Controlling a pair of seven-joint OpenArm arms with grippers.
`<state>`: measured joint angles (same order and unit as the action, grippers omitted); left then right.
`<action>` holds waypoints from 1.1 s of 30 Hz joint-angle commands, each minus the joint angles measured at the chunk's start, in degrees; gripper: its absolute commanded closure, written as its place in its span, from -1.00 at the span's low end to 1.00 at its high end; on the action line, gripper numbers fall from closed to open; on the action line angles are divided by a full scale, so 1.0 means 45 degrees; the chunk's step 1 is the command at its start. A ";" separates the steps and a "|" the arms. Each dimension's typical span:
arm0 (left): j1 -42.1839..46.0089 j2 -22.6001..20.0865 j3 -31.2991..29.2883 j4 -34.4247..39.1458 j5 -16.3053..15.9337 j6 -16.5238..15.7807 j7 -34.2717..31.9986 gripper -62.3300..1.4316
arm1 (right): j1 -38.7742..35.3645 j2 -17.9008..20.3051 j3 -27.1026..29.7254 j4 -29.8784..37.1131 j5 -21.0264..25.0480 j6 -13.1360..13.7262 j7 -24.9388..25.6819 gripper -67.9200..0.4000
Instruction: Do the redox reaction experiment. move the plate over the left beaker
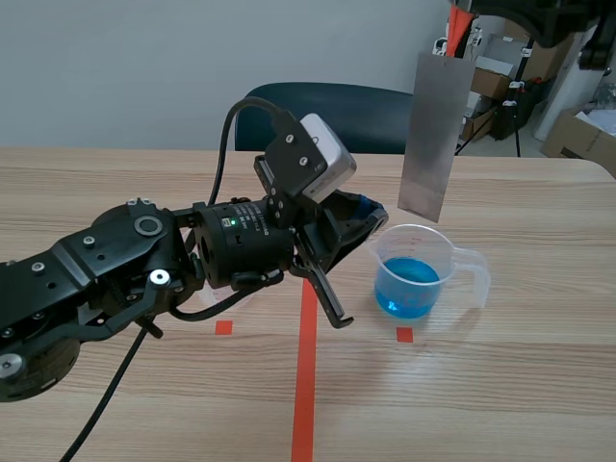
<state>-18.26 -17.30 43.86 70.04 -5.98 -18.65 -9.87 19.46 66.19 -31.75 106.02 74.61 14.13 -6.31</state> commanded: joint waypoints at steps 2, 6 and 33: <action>-0.0141 0.0063 -0.0034 0.0185 -0.0087 0.0019 -0.0223 0.88 | 0.0257 0.0180 0.0063 0.0039 0.0092 -0.0044 0.0282 0.98; -0.0141 0.0063 -0.0034 0.0185 -0.0087 0.0019 -0.0223 0.88 | 0.0257 0.0180 0.0063 0.0039 0.0092 -0.0044 0.0282 0.98; 0.0447 -0.1054 -0.0151 0.0515 -0.0243 -0.0029 -0.0894 0.87 | 0.0253 0.0180 0.0063 0.0039 0.0097 -0.0044 0.0194 0.98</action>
<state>-16.88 -21.06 43.81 70.46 -6.52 -18.68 -12.75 19.46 66.19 -31.75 106.02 74.59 14.13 -6.42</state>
